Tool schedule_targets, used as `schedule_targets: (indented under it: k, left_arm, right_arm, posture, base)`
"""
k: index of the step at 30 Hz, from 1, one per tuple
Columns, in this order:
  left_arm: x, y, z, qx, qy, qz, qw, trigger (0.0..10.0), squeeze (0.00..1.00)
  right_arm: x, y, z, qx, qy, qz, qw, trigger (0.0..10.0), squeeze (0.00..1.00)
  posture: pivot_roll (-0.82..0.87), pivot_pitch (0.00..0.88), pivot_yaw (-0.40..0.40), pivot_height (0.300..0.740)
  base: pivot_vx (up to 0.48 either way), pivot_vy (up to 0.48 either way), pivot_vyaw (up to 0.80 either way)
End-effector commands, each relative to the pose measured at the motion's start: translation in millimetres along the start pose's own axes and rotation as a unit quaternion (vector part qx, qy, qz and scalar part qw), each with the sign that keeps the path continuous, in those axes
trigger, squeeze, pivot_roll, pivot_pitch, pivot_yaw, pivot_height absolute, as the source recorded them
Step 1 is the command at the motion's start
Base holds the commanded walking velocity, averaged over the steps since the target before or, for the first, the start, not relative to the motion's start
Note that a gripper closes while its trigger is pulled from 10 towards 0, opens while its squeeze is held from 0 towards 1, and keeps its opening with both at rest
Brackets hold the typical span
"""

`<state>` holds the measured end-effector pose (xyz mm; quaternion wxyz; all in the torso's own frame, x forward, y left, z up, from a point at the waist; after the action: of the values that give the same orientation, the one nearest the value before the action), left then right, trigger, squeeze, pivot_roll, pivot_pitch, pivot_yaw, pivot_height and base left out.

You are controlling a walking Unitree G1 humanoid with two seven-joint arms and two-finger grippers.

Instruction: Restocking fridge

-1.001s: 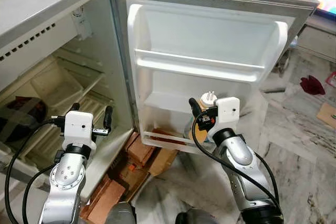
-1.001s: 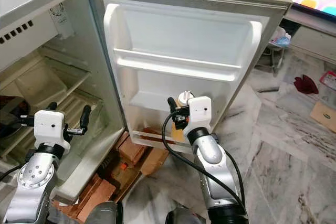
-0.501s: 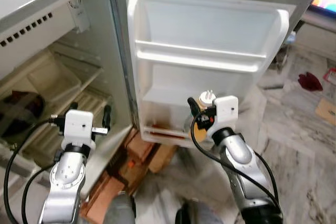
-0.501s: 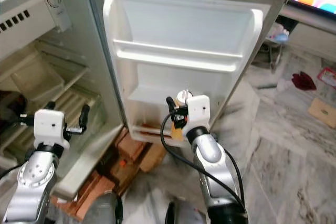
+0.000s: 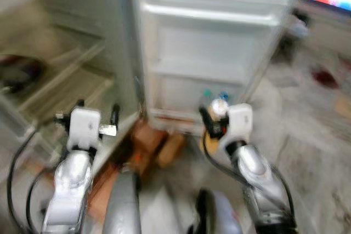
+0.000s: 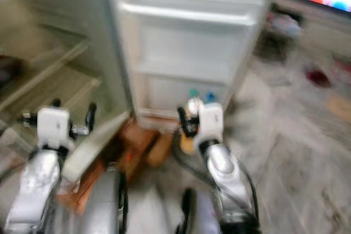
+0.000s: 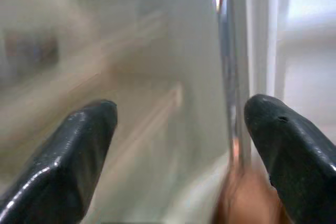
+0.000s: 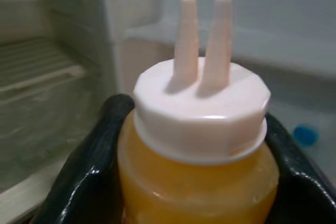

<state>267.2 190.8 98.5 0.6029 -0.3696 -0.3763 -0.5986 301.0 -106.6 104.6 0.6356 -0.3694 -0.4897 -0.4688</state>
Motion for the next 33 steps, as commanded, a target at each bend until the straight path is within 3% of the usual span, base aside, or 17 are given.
schedule_targets:
  k: [1,11,14,33]
  left_arm:
    - [8.0,5.4,4.5,0.007,0.010,-0.014,1.000,10.0,0.00]
    - [13.9,8.2,3.0,0.002,0.018,-0.032,0.999,10.0,0.00]
    - [14.3,8.2,1.5,-0.001,0.014,-0.035,0.999,10.0,0.00]
    - [13.7,10.4,0.1,-0.003,0.012,-0.034,0.999,10.0,0.00]
  right_arm:
    - [5.4,1.0,2.5,0.002,-0.002,-0.011,1.000,10.0,0.00]
    - [9.4,4.1,6.8,0.012,-0.038,-0.026,0.999,10.0,0.00]
    - [14.5,5.7,9.2,0.010,-0.076,-0.049,0.996,10.0,0.00]
    - [17.8,3.9,15.5,0.050,-0.082,-0.053,0.994,10.0,0.00]
  posture:
    - [0.06,0.116,-0.051,0.611]
    - [0.05,0.119,-0.053,0.611]
    - [0.05,0.122,-0.054,0.611]
    - [0.05,0.126,-0.060,0.611]
  base:
    - [0.000,0.000,0.00]
    - [0.000,0.000,0.00]
    - [0.252,0.000,0.00]
    - [0.346,0.000,0.00]
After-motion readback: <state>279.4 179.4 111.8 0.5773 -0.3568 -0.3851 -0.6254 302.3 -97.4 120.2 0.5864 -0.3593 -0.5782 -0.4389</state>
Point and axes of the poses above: a point about 5 cm out from each wrist's last joint towards the gripper, its own y axis pointing out of the wrist towards the gripper, its own x axis along the axis of the wrist's last joint, z = x × y, the point moved 3 cm from there along y, pointing out of the wrist towards the gripper, and after that the axes turned 13 degrees about y, right-handed, at the moved point
